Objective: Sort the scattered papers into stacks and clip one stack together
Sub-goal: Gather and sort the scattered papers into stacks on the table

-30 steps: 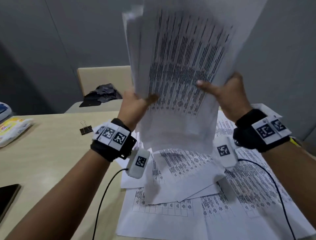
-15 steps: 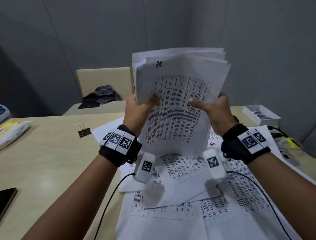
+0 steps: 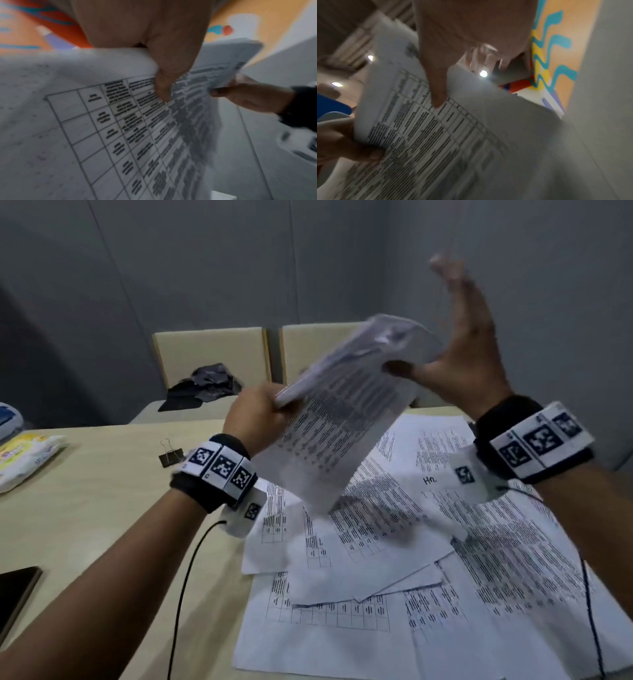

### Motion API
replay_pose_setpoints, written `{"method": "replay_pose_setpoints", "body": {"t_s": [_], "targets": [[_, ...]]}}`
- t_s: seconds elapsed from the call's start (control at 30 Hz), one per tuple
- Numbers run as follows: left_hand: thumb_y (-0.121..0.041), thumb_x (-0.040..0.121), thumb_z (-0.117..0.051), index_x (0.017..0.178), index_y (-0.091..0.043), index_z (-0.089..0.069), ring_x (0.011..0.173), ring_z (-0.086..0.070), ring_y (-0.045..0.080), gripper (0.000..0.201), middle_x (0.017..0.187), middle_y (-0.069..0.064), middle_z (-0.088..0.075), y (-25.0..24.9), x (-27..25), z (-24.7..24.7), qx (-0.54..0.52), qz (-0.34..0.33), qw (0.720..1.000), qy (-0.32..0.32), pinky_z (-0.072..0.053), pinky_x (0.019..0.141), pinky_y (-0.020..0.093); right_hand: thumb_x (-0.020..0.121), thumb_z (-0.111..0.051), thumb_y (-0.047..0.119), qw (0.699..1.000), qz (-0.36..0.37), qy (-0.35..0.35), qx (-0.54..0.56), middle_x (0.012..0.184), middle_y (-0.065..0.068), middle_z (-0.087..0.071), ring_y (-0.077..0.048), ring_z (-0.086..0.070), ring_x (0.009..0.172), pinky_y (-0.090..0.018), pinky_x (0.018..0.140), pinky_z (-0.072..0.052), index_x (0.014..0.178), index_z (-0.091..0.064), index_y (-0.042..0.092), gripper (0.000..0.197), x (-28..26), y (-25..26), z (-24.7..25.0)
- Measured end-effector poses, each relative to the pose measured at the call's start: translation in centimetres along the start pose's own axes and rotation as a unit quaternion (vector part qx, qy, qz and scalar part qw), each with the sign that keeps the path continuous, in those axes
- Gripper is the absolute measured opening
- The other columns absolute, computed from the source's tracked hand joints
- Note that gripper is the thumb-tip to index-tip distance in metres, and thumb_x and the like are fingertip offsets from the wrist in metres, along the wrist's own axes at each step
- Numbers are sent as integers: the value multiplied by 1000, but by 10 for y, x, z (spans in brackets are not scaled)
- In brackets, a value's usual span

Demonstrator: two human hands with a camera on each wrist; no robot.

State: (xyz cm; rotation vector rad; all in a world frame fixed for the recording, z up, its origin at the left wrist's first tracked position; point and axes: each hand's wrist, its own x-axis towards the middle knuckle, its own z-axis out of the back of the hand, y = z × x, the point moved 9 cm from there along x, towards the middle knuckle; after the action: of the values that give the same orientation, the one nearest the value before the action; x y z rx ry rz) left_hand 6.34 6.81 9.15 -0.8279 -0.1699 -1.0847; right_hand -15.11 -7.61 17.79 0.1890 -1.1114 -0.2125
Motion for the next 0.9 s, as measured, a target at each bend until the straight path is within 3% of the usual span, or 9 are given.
{"method": "replay_pose_setpoints", "body": {"t_s": [0.07, 0.17, 0.23, 0.33, 0.43, 0.5, 0.63, 0.73, 0.9], "targets": [[-24, 90, -64, 62, -16, -59, 51, -53, 26, 29, 57, 8, -60, -24, 5, 4, 71, -70, 995, 21, -42, 51, 34, 75, -73, 48, 995, 37, 95, 14, 122, -1, -65, -16, -63, 112, -21, 96, -46, 124, -62, 8, 63, 11, 8, -14], [-33, 87, -66, 63, -25, -56, 54, -52, 22, 27, 55, -7, -54, -32, 5, 20, 94, -116, 989, 3, -36, 51, 28, 73, -72, 60, 986, -23, 157, 54, 78, -10, -73, -11, -65, 74, -33, 64, -54, 86, -75, 1, 60, 3, -11, -24], [-47, 79, -69, 76, -24, -68, 62, -60, 17, 24, 66, -7, -65, 1, 6, 39, 68, -75, 994, -46, -45, 55, 29, 73, -83, 42, 982, -91, 116, 119, 80, 6, -78, 3, -65, 74, -27, 67, -56, 91, -76, 4, 42, -13, -36, -13], [-47, 61, -82, 112, -13, -68, 86, -71, 14, 63, 100, 0, -74, 71, -6, 51, -176, 55, 979, -85, -59, 77, 37, 69, -86, 9, 957, -185, 60, 215, 80, 37, -68, 17, -61, 79, -10, 78, -50, 91, -69, 25, 32, -41, -65, 5], [-44, 63, -86, 128, -1, -55, 98, -69, 20, 84, 111, 5, -71, 80, -22, 12, -447, 104, 888, 18, -56, 85, 39, 62, -88, 11, 928, -217, 27, 301, 102, 12, -76, -7, -69, 97, -31, 91, -56, 101, -71, 15, 43, -57, -76, 2], [-34, 75, -80, 125, 1, -57, 107, -65, 29, 65, 120, 14, -67, 63, -26, -2, -525, 88, 845, 42, -54, 91, 43, 58, -91, 18, 917, -231, 17, 324, 111, -6, -74, -21, -70, 104, -40, 92, -56, 106, -71, 10, 53, -63, -76, -6], [-3, 87, -63, 100, -7, -70, 91, -70, 24, 16, 101, 6, -75, 48, -20, 14, -502, 62, 861, -52, -56, 84, 41, 53, -95, 25, 898, -258, 2, 356, 111, -5, -74, -25, -70, 106, -42, 88, -58, 106, -68, 14, 60, -80, -91, -19], [-5, 84, -68, 89, -11, -76, 81, -70, 21, 10, 93, 4, -77, 57, -30, 6, -479, 77, 871, -77, -57, 82, 42, 47, -98, 29, 877, -320, -14, 357, 118, -14, -70, -26, -68, 110, -45, 92, -57, 115, -62, -2, 82, -110, -114, -33], [-4, 75, -72, 106, 1, -69, 104, -67, 40, 32, 116, 22, -69, 89, -77, -60, -484, 211, 849, 27, -54, 90, 53, 48, -93, 33, 849, -368, 110, 362, 108, 0, -76, -17, -71, 103, -42, 91, -56, 95, -75, 30, 51, -179, -106, -64]]}}
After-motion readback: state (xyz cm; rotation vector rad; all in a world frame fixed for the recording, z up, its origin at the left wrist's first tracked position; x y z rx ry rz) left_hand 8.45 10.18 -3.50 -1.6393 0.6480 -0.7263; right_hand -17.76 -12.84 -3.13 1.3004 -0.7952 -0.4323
